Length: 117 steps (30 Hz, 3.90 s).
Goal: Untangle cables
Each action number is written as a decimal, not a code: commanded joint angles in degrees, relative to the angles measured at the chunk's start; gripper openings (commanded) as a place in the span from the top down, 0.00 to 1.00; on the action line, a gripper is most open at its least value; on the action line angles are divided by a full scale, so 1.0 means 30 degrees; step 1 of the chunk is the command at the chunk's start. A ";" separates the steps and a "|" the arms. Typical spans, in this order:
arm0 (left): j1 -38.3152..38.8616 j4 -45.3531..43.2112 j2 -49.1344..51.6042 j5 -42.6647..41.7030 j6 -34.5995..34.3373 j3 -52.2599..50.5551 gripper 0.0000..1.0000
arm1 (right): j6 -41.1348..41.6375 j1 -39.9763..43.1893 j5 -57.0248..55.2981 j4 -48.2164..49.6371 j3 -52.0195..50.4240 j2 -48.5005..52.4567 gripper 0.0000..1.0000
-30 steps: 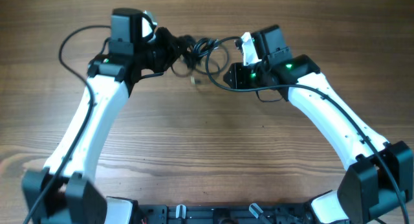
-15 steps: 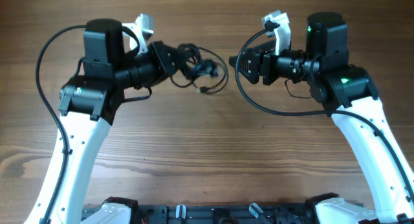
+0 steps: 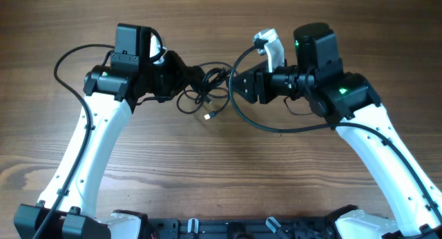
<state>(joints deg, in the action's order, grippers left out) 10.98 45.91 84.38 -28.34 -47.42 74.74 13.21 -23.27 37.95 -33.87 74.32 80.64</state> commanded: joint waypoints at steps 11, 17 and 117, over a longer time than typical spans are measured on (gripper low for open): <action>0.1180 -0.0007 0.0022 0.2273 -0.1035 0.0102 0.96 | 0.4153 -0.1071 -0.2601 0.2120 0.0138 0.1122 0.96; 0.1180 -0.0153 0.0022 0.2251 -0.1428 0.0102 0.96 | 0.5173 -0.2412 -0.3585 0.1647 0.0109 0.3191 0.96; -0.0015 0.1384 0.0058 0.1129 -0.4692 0.0080 0.96 | 0.8728 -0.2980 -0.2645 0.4918 0.0124 0.6113 0.62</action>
<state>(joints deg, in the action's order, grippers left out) 10.70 50.54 84.55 -23.42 -62.24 75.26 38.72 -31.97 30.96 -19.14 73.69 96.88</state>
